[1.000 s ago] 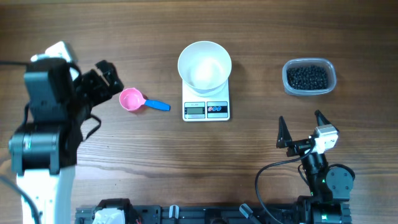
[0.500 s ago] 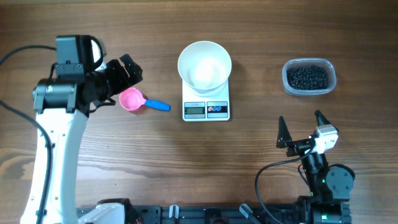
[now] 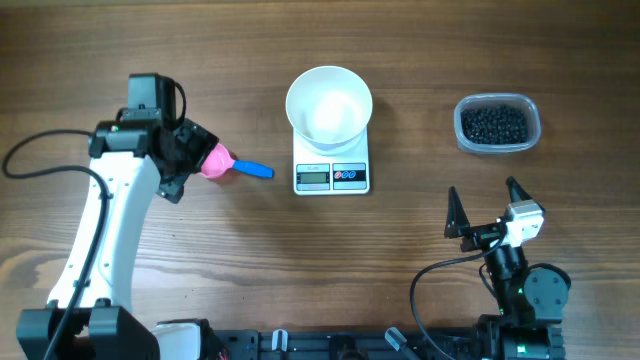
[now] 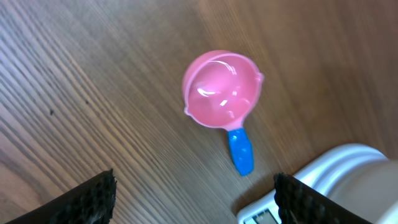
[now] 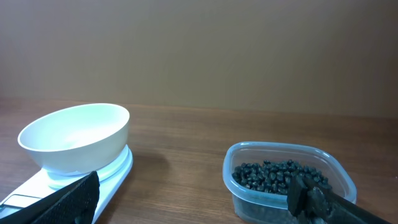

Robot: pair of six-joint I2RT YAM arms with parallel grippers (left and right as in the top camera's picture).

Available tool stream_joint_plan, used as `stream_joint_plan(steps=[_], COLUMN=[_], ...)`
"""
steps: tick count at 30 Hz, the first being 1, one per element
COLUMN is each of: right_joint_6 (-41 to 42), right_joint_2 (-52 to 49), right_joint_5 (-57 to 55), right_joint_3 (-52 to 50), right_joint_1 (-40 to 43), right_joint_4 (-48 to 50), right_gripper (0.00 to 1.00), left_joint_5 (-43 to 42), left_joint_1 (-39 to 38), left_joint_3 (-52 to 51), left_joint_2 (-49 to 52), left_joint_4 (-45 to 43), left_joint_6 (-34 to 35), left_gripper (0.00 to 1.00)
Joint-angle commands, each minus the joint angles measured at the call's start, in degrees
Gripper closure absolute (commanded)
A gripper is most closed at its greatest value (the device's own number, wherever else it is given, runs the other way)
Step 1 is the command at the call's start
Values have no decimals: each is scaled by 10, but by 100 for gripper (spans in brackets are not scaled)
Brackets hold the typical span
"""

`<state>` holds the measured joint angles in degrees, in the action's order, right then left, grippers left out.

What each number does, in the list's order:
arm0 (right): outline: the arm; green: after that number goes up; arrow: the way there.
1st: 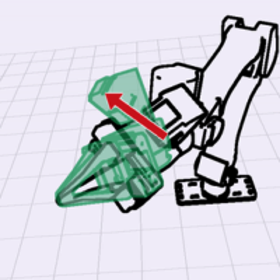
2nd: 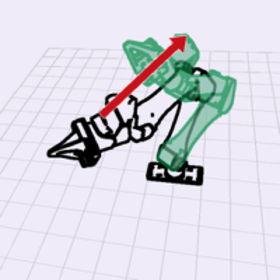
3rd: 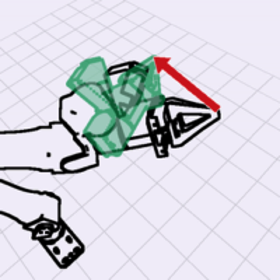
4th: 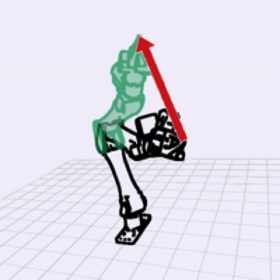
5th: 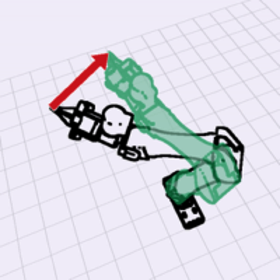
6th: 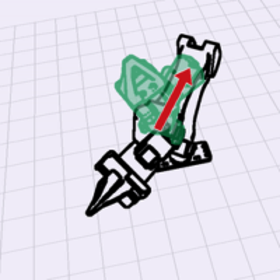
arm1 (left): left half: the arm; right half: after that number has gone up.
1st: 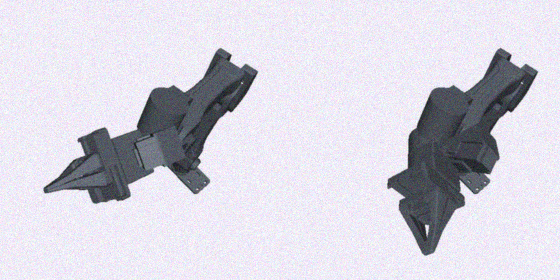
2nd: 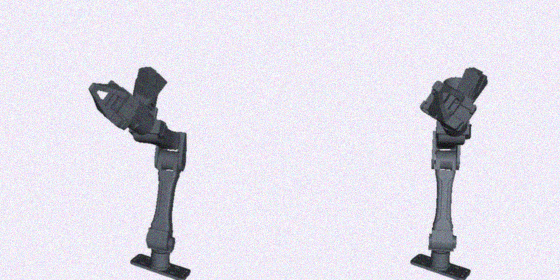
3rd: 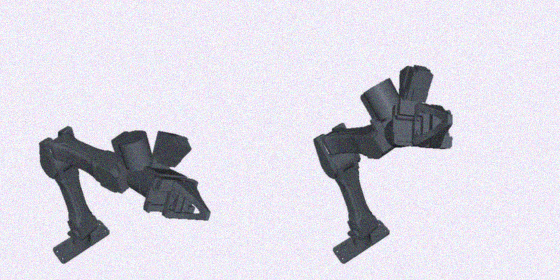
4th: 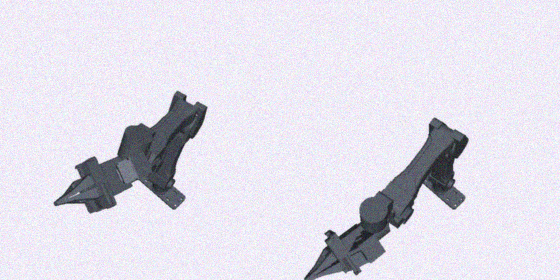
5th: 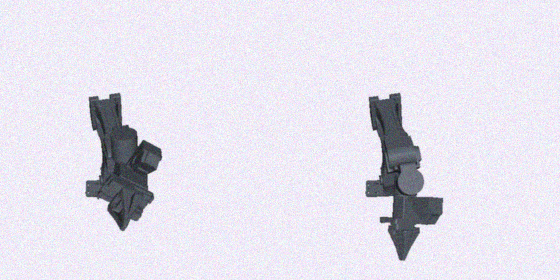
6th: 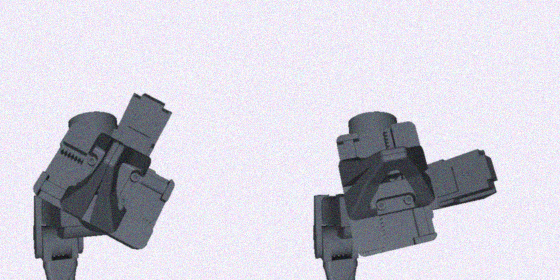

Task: Scoop item into bowl and weigh 150g on scale
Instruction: 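Reach the left gripper to the pink scoop and grasp its rim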

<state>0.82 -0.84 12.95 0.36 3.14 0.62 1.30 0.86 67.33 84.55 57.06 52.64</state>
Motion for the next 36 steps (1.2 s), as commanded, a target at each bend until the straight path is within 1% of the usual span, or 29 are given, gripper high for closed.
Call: stream_joint_plan(steps=[1, 4, 10, 12, 15, 17, 24, 30, 36], right_joint_6=[7, 7, 7, 7, 7, 7, 7, 7, 7], right_joint_2=[4, 4, 4, 4, 4, 4, 4, 4, 4], right_joint_5=[-9, -9, -9, -9, -9, -9, -9, -9, -9], right_joint_3=[0, 0, 0, 0, 0, 0, 0, 0, 0], right_joint_1=[-2, -2, -2, -2, -2, -2, -2, -2, -2], right_joint_4=[2, 2, 2, 2, 2, 2, 2, 2, 2], right_gripper=[0, 0, 0, 0, 0, 0, 0, 0, 0], left_joint_5=[18, 17, 18, 18, 34, 33, 59, 54, 52], left_joint_1=[4, 4, -7, -8, -8, -8, -8, -8, -8], left_joint_3=[-59, -105, -156, -169, -189, -203, -210, -210, -210], left_joint_2=[5, 5, 5, 6, 7, 7, 17, 64, 87], left_joint_4=[-33, -79, -163, -182, -204, -235, -279, -300, -341], left_joint_6=[54, 82, 83, 85, 118, 124, 124, 169, 169], left_gripper=[18, 20, 21, 25, 29, 32, 34, 42, 46])
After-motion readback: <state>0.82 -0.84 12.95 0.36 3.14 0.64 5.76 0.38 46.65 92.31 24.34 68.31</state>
